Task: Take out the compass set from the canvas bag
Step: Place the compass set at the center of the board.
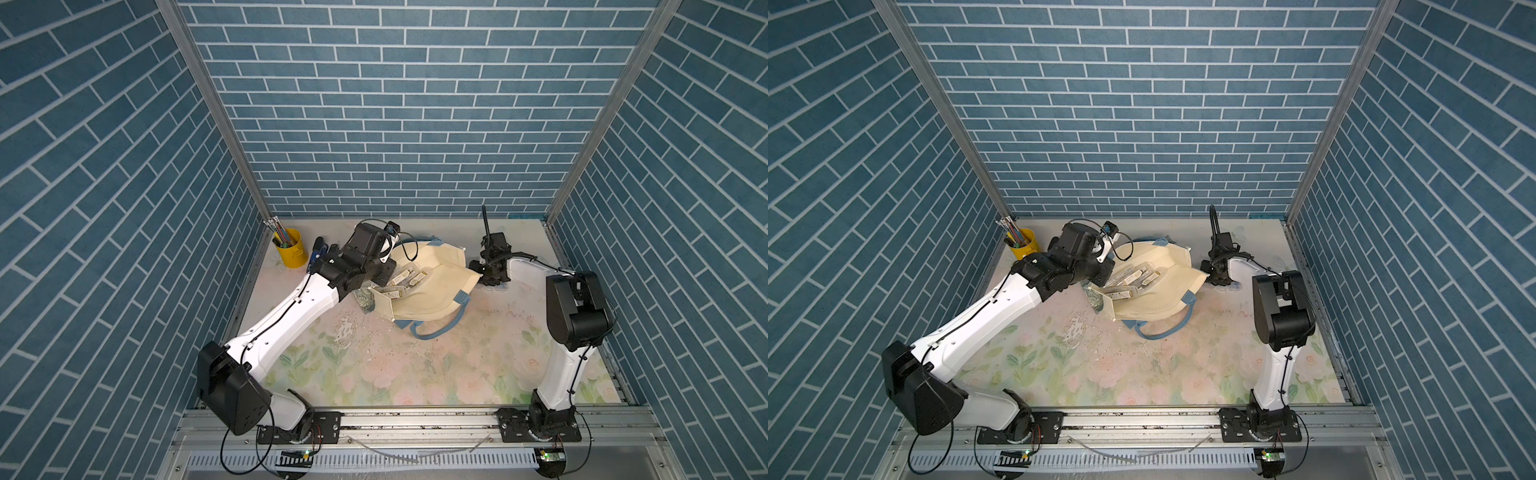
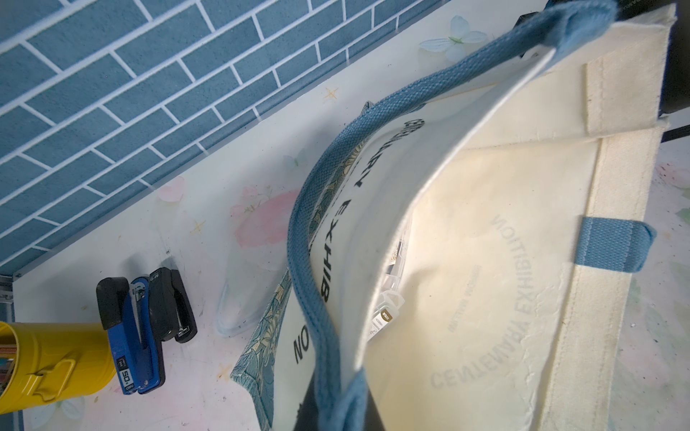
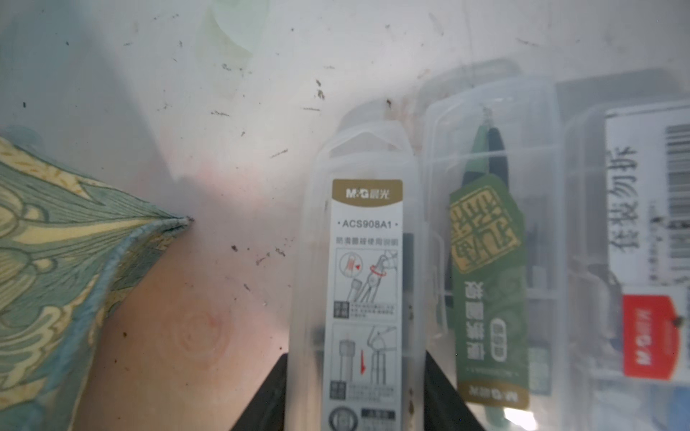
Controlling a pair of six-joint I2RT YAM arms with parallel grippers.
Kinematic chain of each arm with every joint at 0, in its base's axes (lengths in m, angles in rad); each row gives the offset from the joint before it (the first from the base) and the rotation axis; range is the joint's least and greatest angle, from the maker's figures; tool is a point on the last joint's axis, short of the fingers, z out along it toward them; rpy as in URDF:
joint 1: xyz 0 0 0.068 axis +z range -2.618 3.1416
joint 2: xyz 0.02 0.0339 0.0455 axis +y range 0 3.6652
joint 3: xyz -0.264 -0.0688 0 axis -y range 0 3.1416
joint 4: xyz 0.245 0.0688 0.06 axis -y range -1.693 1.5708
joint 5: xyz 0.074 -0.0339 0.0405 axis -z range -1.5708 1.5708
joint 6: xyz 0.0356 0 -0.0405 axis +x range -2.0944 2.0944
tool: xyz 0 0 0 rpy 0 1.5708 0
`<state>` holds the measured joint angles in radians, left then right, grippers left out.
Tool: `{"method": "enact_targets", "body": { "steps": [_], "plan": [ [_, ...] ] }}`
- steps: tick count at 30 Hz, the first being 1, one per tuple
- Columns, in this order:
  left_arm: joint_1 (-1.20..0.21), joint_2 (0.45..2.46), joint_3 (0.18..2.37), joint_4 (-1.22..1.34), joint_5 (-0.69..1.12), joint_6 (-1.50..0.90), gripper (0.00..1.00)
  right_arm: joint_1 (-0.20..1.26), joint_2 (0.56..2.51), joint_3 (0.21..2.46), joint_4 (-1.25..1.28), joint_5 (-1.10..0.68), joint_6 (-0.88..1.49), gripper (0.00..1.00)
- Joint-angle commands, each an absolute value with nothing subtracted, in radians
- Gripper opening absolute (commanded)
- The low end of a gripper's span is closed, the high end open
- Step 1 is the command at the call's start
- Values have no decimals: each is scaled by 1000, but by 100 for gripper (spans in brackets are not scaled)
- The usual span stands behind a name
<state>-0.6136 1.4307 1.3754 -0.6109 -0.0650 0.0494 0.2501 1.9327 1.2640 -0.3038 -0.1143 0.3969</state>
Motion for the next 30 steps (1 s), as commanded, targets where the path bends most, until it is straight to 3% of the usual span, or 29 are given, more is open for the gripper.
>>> {"method": "enact_targets", "body": {
  "steps": [1,11,30],
  "plan": [
    [-608,1401,1371,-552,-54,51,0,255,1947,1319,-331,-94,414,43],
    [-607,1399,1372,-551,-51,50,0,256,1952,1335,-344,-62,411,52],
    [-607,1397,1370,-548,-43,46,0,256,1955,1352,-360,-37,407,56]
  ]
}}
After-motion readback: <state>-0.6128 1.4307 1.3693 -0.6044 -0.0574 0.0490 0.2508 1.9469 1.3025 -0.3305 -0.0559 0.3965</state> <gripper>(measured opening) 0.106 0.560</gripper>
